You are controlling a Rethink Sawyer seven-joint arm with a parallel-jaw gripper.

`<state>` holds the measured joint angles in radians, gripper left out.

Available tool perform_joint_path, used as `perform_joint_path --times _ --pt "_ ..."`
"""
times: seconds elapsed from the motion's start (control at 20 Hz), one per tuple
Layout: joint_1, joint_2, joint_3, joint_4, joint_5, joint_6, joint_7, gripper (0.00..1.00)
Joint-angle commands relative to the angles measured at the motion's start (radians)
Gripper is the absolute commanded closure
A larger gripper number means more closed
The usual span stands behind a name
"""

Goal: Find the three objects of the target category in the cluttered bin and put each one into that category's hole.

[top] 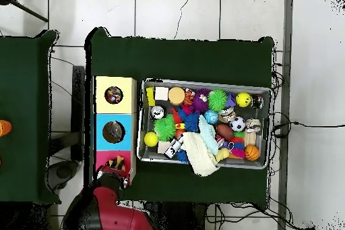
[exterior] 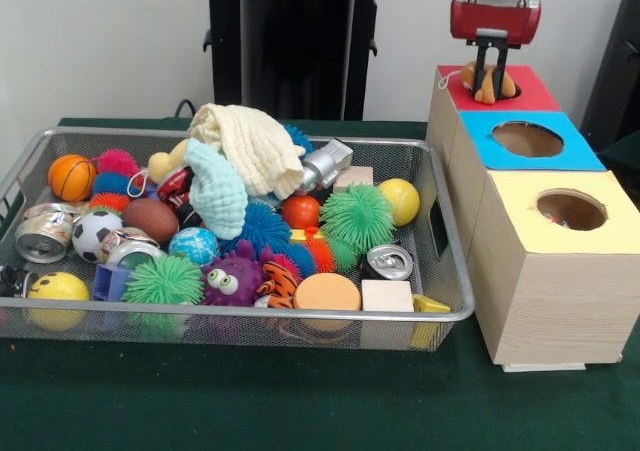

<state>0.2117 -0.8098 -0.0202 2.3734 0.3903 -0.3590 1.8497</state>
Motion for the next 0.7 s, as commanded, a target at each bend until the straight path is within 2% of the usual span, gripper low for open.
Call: perform_joint_path --times 0.05,0.25,0.4,0.7 --pt "0.049 0.245 0.168 0.060 0.057 0.139 0.325 1.00" --pt "0.049 0.236 0.175 0.079 0.065 0.126 0.331 1.00" --pt "0.006 0.237 0.172 0.087 0.022 0.139 0.271 1.00" --pt "-0.059 0.188 0.116 0.151 -0.075 0.156 0.172 1.00"
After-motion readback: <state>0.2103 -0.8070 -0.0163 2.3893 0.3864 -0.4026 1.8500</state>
